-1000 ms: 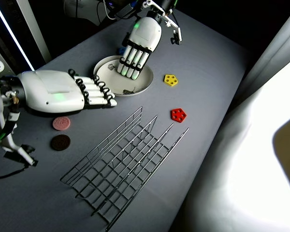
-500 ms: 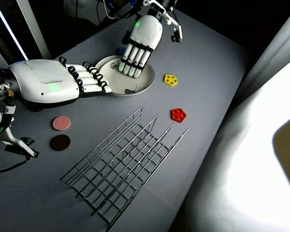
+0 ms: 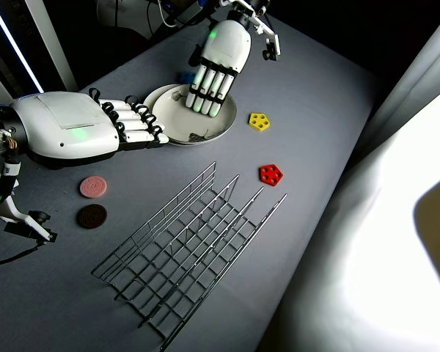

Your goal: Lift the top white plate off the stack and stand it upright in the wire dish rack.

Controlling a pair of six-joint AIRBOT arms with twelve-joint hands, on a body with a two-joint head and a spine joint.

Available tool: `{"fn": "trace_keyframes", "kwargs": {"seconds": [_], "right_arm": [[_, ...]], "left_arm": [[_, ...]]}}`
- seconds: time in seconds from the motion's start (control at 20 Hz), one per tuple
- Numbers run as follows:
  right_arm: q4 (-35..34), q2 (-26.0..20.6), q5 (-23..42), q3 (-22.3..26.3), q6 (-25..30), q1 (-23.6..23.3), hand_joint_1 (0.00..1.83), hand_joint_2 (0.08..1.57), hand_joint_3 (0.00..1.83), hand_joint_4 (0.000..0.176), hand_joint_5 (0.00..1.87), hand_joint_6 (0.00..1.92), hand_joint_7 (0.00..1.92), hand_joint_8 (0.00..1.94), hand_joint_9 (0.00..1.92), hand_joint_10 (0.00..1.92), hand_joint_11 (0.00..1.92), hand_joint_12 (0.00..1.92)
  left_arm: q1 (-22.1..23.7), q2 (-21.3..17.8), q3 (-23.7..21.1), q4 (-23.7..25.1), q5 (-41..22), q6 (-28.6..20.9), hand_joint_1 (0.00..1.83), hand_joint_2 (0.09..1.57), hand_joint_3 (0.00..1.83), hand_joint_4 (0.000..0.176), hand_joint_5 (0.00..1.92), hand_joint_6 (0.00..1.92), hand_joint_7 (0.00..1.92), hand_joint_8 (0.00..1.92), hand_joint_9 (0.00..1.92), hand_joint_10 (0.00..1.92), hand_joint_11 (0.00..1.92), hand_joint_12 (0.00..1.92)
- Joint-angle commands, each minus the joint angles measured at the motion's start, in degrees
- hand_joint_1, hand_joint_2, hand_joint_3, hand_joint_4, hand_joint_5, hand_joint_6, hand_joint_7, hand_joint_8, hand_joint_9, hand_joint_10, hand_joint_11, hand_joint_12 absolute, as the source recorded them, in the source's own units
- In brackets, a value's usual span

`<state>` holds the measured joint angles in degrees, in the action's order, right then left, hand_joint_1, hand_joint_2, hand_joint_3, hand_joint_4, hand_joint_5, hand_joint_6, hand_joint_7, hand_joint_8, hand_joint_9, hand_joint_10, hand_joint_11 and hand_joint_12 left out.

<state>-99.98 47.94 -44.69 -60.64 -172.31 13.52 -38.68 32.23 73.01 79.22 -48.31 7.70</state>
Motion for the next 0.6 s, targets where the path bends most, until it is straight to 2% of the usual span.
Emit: {"fn": "trace_keyframes", "kwargs": {"seconds": [0.0,0.2,0.3,0.4,0.45,0.55], "right_arm": [[-3.69,-0.77,-2.88,0.1,0.11,-0.37,0.39,1.15,0.0,0.0,0.08,0.0,0.08,0.0,0.07,0.0,0.11,0.01],[-3.47,-0.76,-2.87,0.11,0.11,-0.37,0.41,1.15,0.0,0.0,0.1,0.0,0.09,0.0,0.09,0.0,0.13,0.02],[-3.49,-0.86,-2.87,0.2,0.11,-0.37,0.38,1.16,0.0,0.0,0.08,0.0,0.07,0.0,0.06,0.0,0.1,0.01],[-3.49,-0.87,-2.87,0.26,0.11,-0.37,0.38,1.16,0.0,0.0,0.08,0.0,0.06,0.0,0.06,0.0,0.11,0.01],[-3.49,-0.89,-2.87,0.28,0.11,-0.37,0.43,1.15,0.0,0.0,0.09,0.0,0.06,0.0,0.06,0.0,0.11,0.01],[-3.48,-0.91,-2.87,0.33,0.11,-0.37,0.42,1.15,0.0,0.0,0.08,0.0,0.06,0.0,0.07,0.0,0.13,0.02]], "left_arm": [[1.3,-0.55,-0.33,-3.32,-1.35,0.06,0.34,1.02,0.0,0.0,0.06,0.01,0.06,0.01,0.06,0.01,0.05,0.06],[2.1,-0.9,-0.98,-5.5,-1.35,0.06,0.34,1.02,0.0,0.0,0.08,0.01,0.08,0.01,0.08,0.01,0.07,0.07],[2.17,-1.13,-0.99,-6.17,-1.35,0.06,0.28,1.03,0.0,0.0,0.03,0.0,0.04,0.0,0.04,0.0,0.04,0.05],[2.14,-1.37,-0.72,-6.68,-1.35,0.06,0.35,1.02,0.0,0.0,0.05,0.01,0.05,0.01,0.05,0.01,0.06,0.06],[2.17,-1.46,-0.49,-6.9,-1.35,0.06,0.32,1.03,0.0,0.0,0.05,0.01,0.04,0.0,0.04,0.0,0.04,0.05],[2.22,-1.7,0.0,-7.29,-1.35,0.06,0.35,1.04,0.01,0.0,0.03,0.0,0.03,0.0,0.02,0.0,0.03,0.05]]}}
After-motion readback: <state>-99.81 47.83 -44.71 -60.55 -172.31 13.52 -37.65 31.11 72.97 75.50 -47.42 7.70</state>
